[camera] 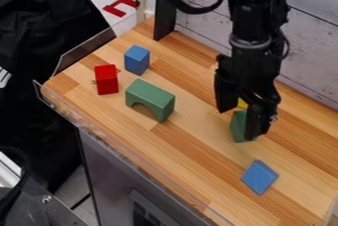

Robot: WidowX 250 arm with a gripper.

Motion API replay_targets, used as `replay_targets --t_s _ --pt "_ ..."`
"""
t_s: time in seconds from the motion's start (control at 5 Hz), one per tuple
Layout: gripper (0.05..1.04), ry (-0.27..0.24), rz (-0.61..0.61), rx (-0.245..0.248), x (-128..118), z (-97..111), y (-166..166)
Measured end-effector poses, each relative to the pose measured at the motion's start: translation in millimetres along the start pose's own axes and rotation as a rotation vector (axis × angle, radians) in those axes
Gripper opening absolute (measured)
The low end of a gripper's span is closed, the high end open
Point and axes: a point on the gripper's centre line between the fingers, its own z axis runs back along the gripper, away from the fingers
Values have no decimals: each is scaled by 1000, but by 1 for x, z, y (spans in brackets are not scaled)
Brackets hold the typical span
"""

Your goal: Move the green cube to the left

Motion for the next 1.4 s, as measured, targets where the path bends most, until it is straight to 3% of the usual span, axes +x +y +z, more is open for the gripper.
replay_targets --t_s 0.2,0.8,1.4 --pt "1001 0 -9 -6 6 -6 2" --pt "1001 -23 4 38 15 1 16" --pt "1001 57 17 -15 14 -28 14"
